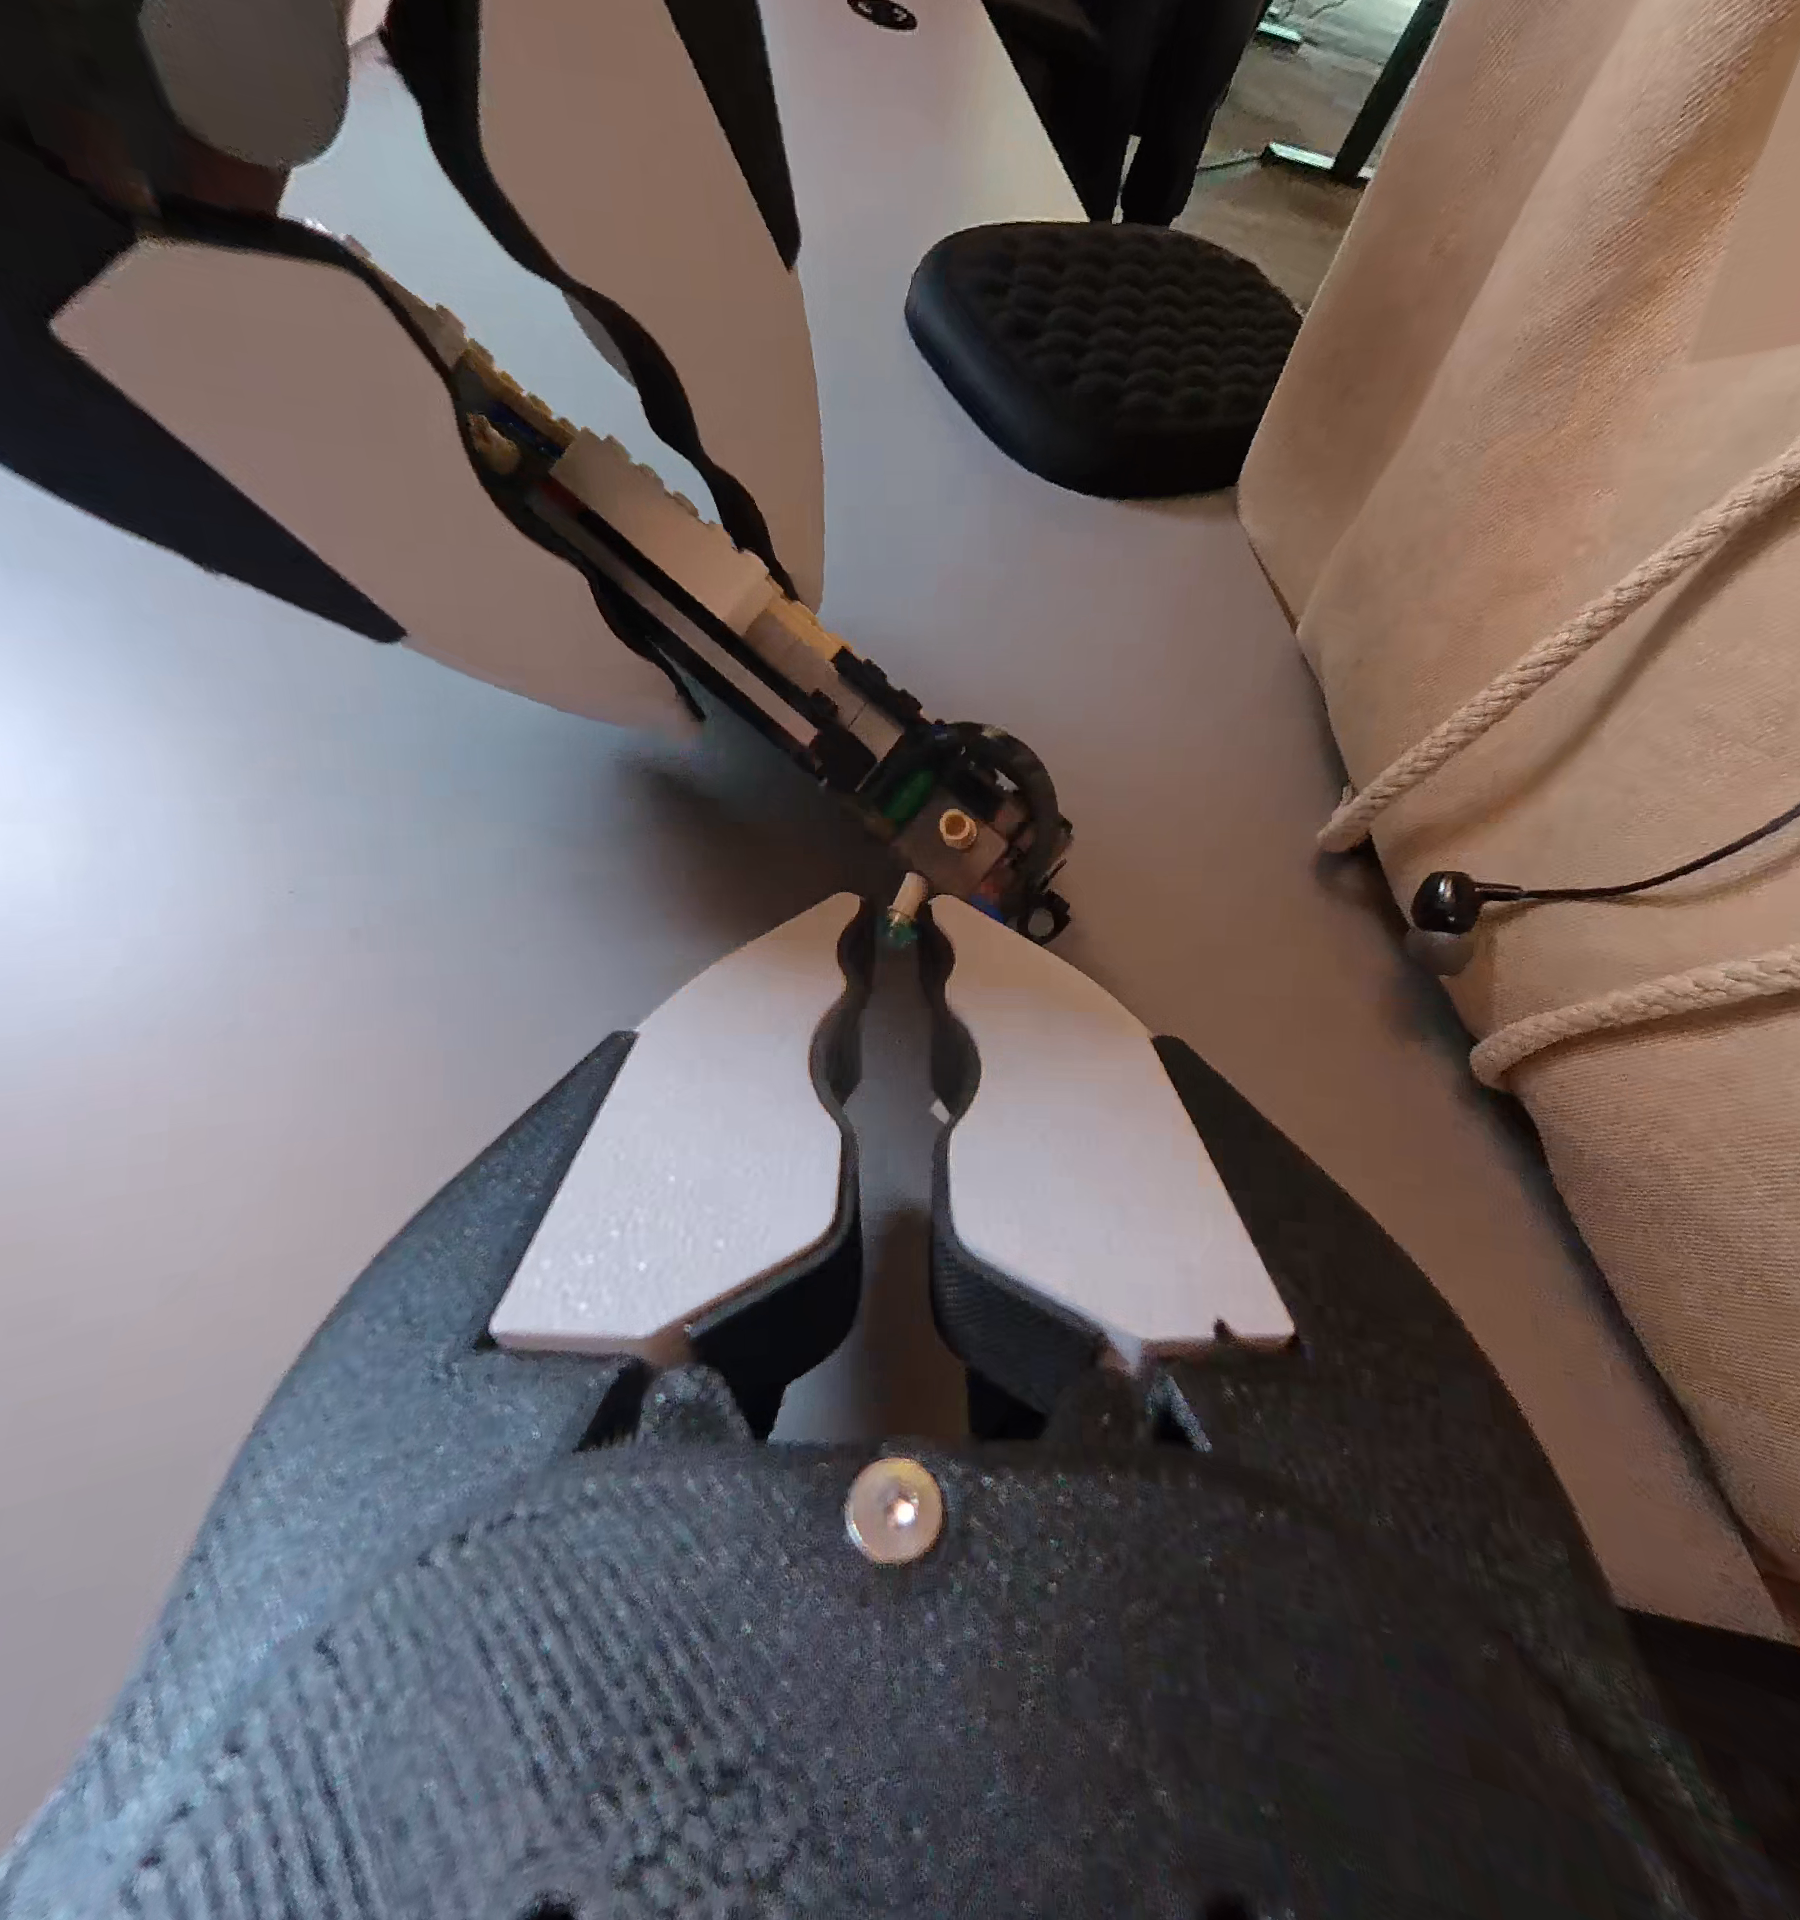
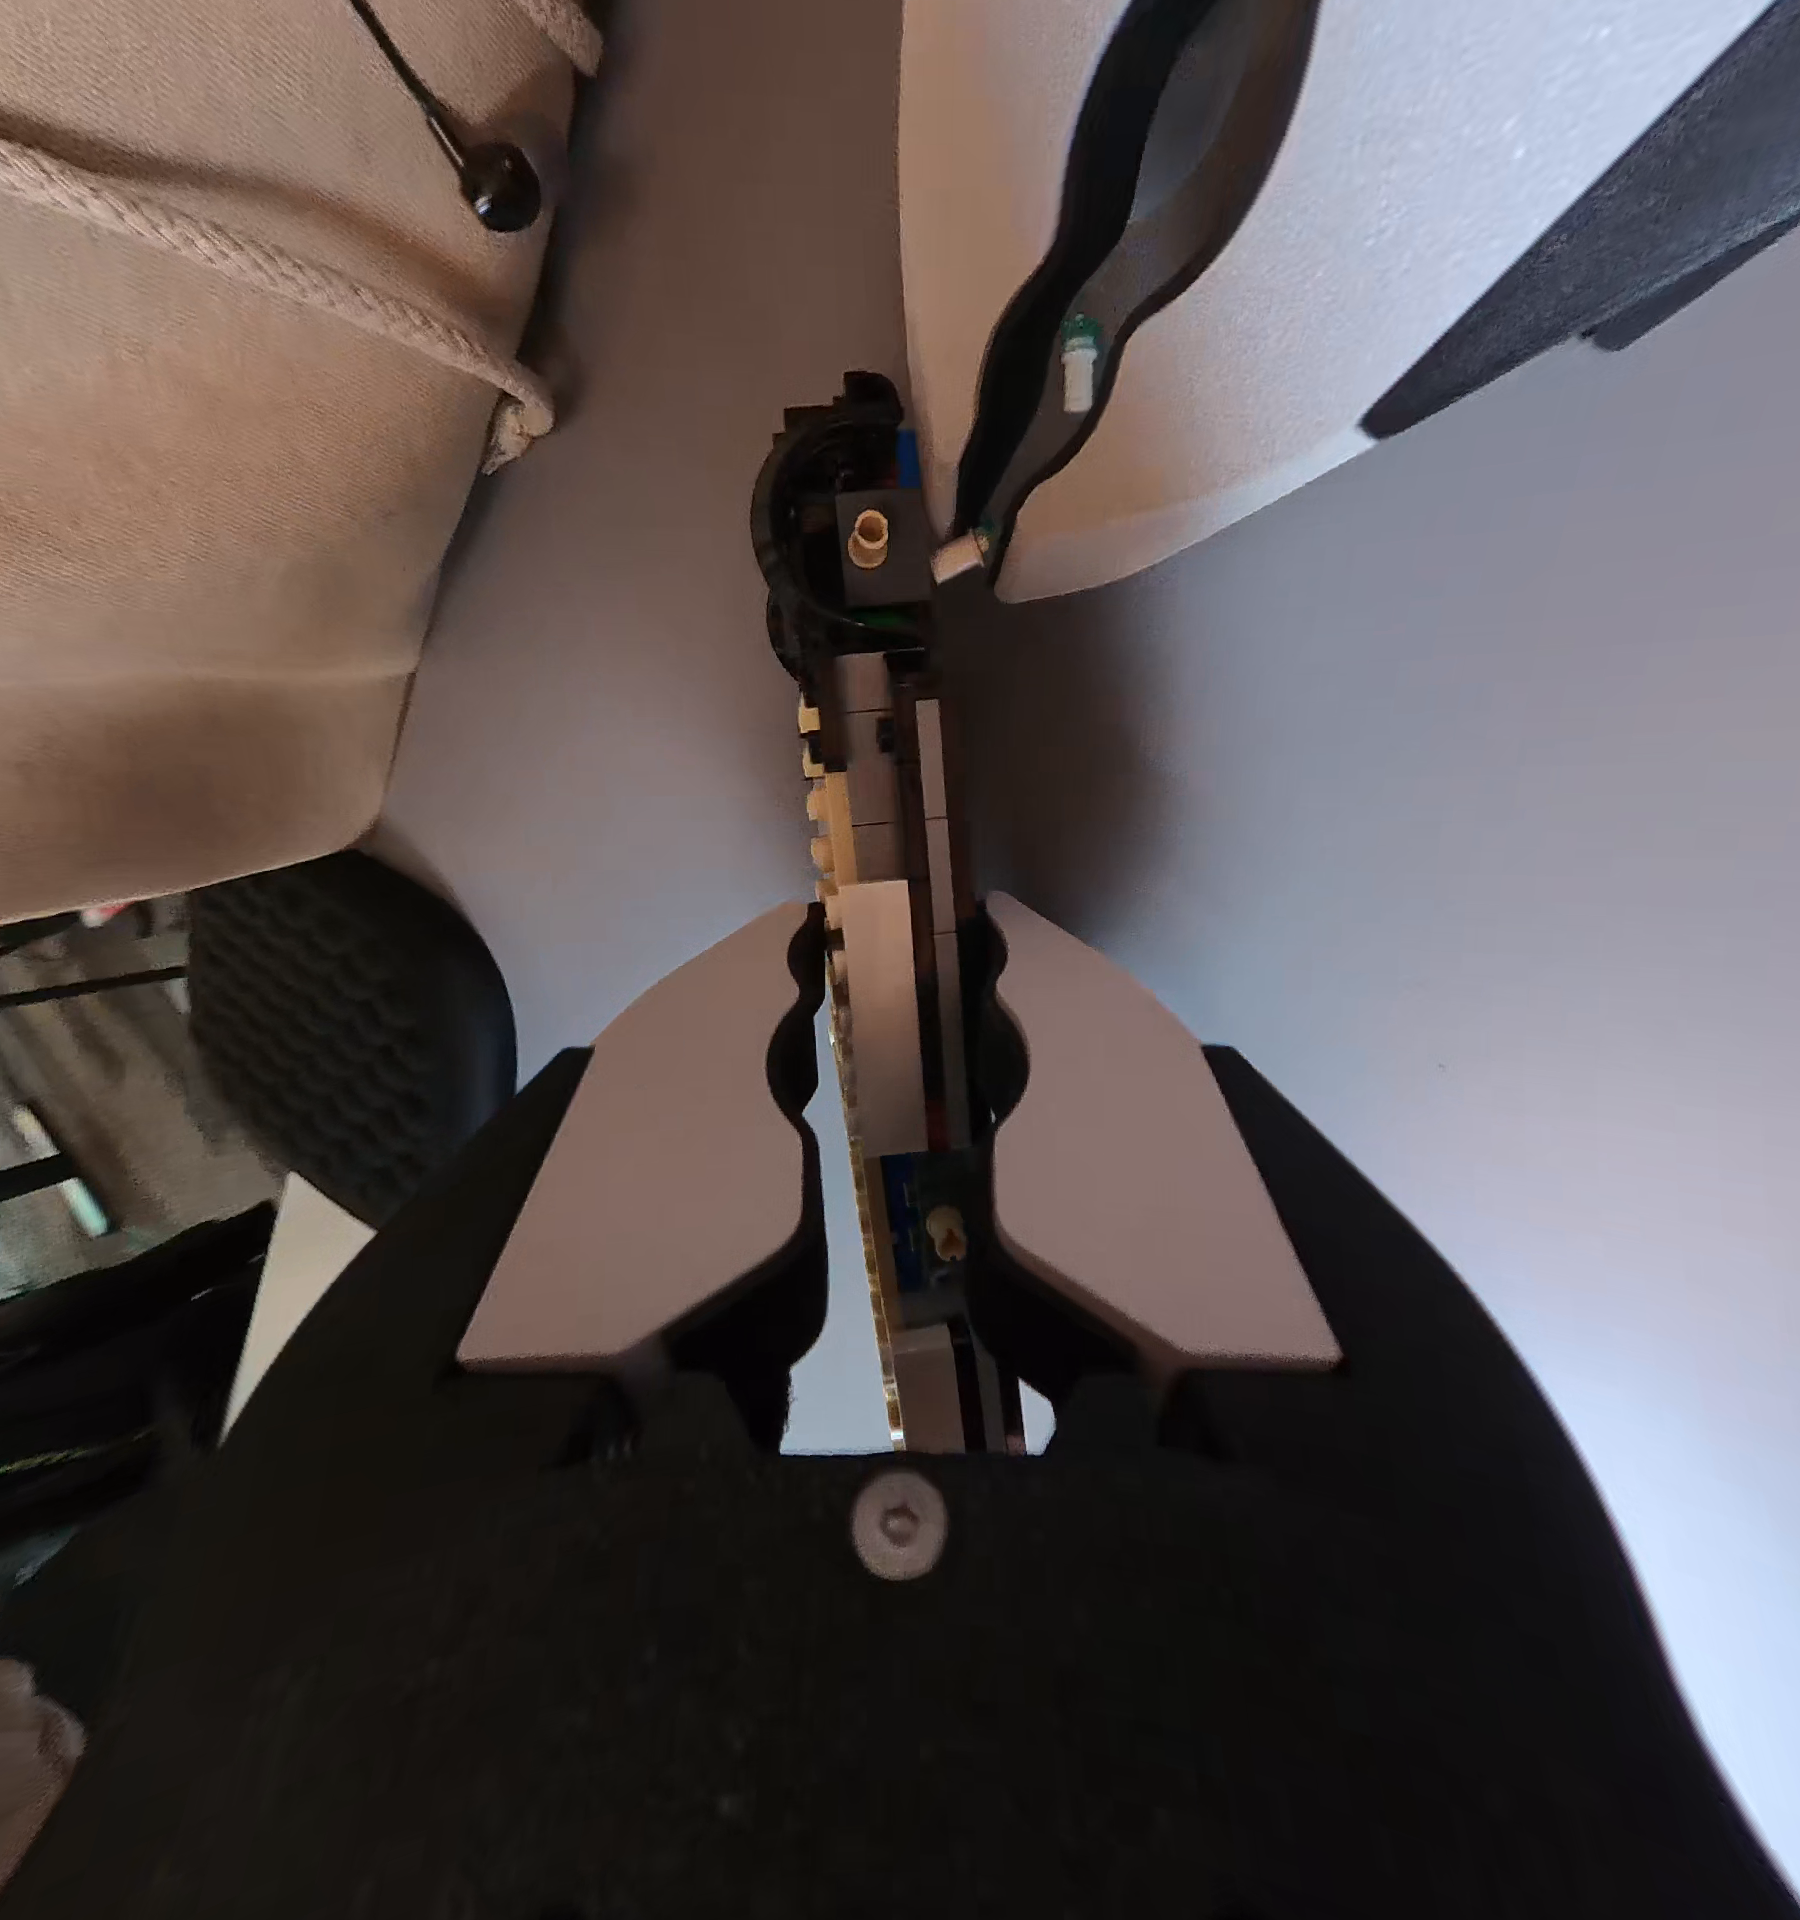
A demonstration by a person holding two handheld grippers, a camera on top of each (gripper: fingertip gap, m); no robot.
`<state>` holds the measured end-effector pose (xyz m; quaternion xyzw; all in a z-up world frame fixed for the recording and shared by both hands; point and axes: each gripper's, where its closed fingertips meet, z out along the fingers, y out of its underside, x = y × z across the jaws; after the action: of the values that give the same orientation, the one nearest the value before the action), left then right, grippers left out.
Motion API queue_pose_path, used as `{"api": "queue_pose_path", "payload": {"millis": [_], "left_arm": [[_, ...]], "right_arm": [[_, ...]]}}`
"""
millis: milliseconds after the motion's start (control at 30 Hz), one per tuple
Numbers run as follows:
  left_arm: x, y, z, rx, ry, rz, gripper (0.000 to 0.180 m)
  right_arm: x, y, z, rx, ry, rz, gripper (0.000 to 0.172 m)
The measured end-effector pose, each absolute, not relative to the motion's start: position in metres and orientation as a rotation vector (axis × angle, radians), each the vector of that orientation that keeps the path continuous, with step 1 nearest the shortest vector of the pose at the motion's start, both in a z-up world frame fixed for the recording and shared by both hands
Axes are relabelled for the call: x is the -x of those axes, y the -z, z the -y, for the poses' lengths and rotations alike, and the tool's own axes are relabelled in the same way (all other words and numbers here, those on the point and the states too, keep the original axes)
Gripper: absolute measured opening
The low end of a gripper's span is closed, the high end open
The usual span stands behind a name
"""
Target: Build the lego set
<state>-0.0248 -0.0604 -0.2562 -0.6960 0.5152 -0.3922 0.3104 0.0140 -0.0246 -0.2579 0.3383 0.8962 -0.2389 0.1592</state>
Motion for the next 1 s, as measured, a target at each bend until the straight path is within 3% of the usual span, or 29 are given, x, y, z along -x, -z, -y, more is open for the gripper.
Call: {"api": "queue_pose_path", "payload": {"millis": [467, 1000], "left_arm": [[0.005, 0.256, 0.080, 1.809, 0.961, -1.423, 0.007], [0.068, 0.259, 0.071, 1.925, 0.711, -1.243, 0.007]], "right_arm": [[-0.018, 0.255, 0.022, -1.031, 0.451, -2.900, 0.035], [0.012, 0.256, 0.022, -0.765, 0.423, -2.534, 0.032]]}}
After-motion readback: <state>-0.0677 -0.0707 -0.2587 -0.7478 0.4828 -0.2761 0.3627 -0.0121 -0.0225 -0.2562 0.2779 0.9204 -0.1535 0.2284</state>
